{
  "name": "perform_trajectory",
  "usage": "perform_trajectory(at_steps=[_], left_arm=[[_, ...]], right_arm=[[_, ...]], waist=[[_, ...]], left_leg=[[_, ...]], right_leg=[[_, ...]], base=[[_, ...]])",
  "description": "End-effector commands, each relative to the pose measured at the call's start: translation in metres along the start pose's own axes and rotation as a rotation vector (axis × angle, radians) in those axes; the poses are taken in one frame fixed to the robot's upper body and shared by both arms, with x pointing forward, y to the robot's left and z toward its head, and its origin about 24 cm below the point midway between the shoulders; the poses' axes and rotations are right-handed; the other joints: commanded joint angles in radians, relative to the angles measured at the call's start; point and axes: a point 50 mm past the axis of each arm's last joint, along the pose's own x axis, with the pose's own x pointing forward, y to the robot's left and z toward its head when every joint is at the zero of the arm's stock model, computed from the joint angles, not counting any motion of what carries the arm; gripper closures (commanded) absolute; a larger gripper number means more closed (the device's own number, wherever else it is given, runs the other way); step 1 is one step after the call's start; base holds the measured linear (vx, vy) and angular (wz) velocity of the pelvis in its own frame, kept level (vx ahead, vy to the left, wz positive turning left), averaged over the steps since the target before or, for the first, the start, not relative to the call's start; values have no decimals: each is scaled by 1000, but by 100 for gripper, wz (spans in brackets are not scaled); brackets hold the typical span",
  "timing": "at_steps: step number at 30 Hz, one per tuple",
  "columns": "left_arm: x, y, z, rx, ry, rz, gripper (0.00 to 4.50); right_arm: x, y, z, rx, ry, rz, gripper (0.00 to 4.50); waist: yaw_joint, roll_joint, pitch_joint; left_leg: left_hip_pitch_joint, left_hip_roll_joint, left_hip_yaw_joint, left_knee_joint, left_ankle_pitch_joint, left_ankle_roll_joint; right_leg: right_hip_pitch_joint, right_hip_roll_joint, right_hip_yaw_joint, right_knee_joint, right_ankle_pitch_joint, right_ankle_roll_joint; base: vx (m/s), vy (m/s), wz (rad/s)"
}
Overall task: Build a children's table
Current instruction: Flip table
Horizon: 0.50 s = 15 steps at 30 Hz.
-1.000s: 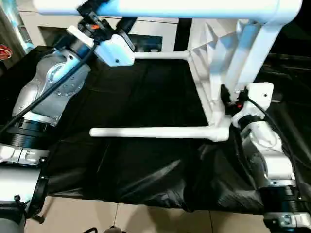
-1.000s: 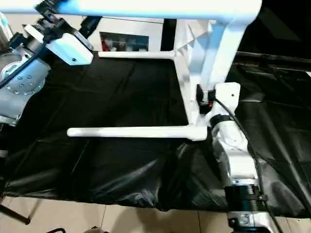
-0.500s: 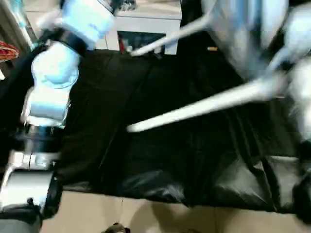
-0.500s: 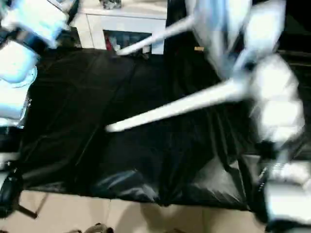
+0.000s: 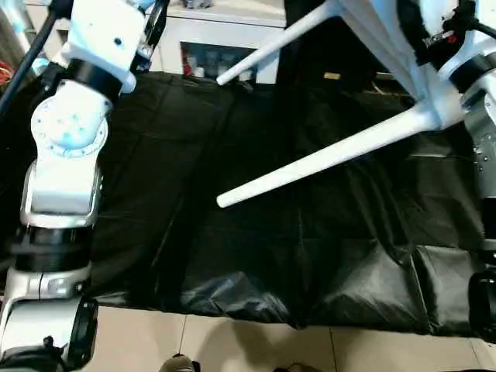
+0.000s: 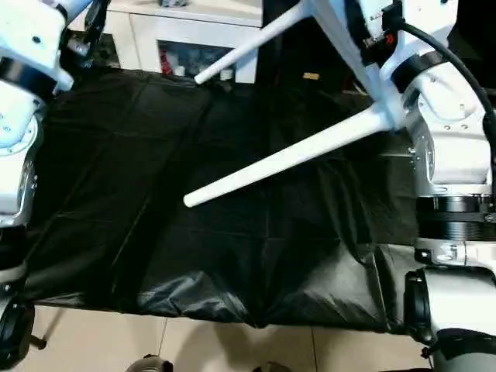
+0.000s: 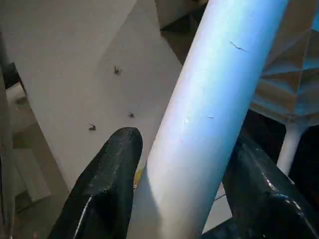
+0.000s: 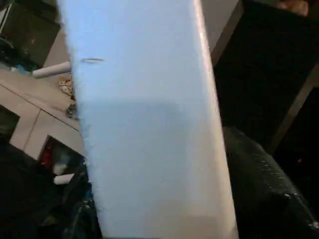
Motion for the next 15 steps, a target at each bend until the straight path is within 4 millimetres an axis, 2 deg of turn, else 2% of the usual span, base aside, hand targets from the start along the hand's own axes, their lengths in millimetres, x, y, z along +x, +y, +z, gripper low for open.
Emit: perform_trajectory(at_steps=[1,4,10,13,15], left_arm=[[-10,12,-29,-130,167,104,217],[-12,9,-31,-140,196,98,217],[-13,6,-33,-169,231,106,217],[-15,5,-35,-193,265,121,217],[-15,6,-35,-196,269,126,217]], right_arm=[[1,1,14,43,-94,61,148],[1,-2,15,47,-116,40,129],[-1,-7,28,112,-226,29,129],[-7,9,41,183,-316,199,129],[-8,13,43,190,-329,243,129]], waist=[[2,-18,-74],[1,-15,-74],[2,-14,-79],[4,-13,-80],[4,-16,-81]], left_leg=[[16,17,2,-64,-241,-12],[14,16,0,-64,-242,-17],[12,15,1,-62,-206,-6],[12,17,1,-62,-198,4],[8,15,1,-59,-193,20]], right_leg=[[40,-42,29,-92,-331,-121],[39,-41,28,-92,-333,-117],[45,-39,29,-84,-250,-137],[48,-40,29,-82,-220,-151],[52,-39,28,-80,-215,-148]], base=[[0,0,0],[0,0,0],[0,0,0],[0,0,0],[0,0,0]])
